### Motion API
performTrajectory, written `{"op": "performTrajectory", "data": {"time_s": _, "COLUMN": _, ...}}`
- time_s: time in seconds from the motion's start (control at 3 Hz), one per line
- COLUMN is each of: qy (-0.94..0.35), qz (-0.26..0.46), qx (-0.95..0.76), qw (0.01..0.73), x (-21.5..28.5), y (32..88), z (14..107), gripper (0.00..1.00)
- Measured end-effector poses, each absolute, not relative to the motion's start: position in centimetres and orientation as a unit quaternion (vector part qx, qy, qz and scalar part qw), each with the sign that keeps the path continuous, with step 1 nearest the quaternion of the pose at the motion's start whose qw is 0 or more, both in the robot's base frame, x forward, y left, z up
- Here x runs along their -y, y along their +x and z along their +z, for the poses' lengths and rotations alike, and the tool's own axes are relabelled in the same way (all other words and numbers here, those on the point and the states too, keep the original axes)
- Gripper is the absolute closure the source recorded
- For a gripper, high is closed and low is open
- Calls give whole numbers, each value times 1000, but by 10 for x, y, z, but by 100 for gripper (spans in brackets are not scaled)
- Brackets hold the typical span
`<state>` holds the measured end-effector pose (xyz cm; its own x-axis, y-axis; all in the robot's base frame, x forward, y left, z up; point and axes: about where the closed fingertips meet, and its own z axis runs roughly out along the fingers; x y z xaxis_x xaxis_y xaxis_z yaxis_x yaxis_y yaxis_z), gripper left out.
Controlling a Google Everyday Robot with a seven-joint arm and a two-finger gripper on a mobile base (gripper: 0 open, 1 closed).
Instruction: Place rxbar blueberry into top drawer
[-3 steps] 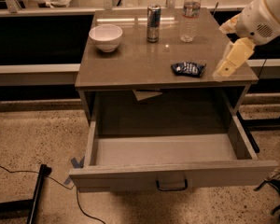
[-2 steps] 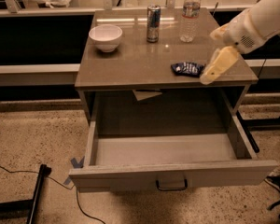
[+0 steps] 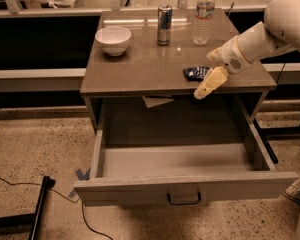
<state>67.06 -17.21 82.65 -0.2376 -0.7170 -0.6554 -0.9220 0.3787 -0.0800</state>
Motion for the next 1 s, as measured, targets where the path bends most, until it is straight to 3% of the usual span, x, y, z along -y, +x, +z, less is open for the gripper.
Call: {"op": "performTrajectory", "data": {"time_s": 1.0, "qy": -516, "qz": 201, "qx": -770, "qw": 317, "x": 168, "y": 682, "z": 809, "gripper": 73}}
